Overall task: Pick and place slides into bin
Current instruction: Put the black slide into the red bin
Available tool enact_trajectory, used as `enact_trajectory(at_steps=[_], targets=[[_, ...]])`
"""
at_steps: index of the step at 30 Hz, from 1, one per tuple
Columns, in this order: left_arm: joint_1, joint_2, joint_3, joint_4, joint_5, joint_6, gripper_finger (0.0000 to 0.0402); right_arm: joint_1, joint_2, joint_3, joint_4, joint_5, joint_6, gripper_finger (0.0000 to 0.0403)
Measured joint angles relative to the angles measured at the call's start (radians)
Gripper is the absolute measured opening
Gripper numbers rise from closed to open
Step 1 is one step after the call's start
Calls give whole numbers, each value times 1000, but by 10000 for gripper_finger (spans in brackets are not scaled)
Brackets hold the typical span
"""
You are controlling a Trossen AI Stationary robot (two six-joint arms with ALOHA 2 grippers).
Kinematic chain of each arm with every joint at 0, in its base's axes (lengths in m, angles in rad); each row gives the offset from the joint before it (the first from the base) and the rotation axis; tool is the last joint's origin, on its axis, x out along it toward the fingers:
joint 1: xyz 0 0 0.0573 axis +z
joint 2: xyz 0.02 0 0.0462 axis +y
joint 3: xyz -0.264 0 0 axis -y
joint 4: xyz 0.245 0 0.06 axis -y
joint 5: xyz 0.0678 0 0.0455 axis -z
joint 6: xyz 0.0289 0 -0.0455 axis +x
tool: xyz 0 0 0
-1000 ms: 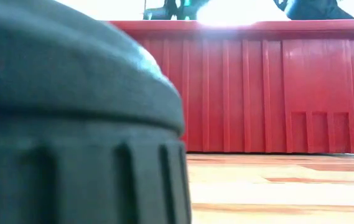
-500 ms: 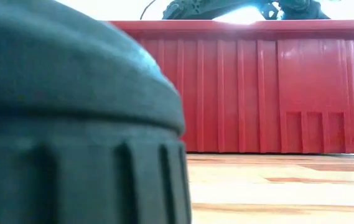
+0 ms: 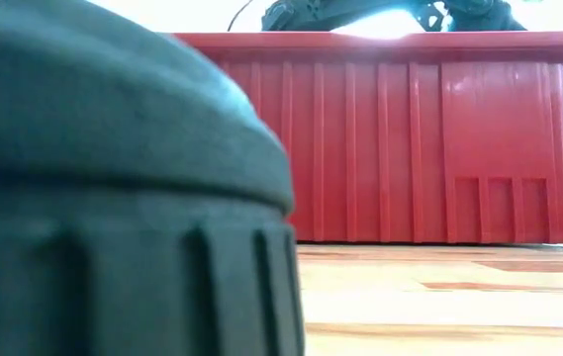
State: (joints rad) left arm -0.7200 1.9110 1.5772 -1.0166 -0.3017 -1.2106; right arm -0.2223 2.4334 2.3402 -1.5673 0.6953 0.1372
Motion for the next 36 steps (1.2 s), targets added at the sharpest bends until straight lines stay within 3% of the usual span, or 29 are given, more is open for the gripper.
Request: enact_trajectory(at_steps=[4,14,18,27,31,36], targets=[[1,16,0,8,-1,1,127,30,-47,0,-4,116,-14,180],[64,142,0,148,150,52,127,71,-246,2,-4,86,-121,181],[90,143,0,165,159,62,127,73,-327,2,-3,82,-169,181],[107,141,34,84,151,-3,127,67,-493,2,-3,80,-191,181],[114,141,94,-33,152,-38,127,60,-536,2,-3,79,-210,181],[117,140,138,-86,82,-50,127,51,-564,2,-4,76,-234,181]])
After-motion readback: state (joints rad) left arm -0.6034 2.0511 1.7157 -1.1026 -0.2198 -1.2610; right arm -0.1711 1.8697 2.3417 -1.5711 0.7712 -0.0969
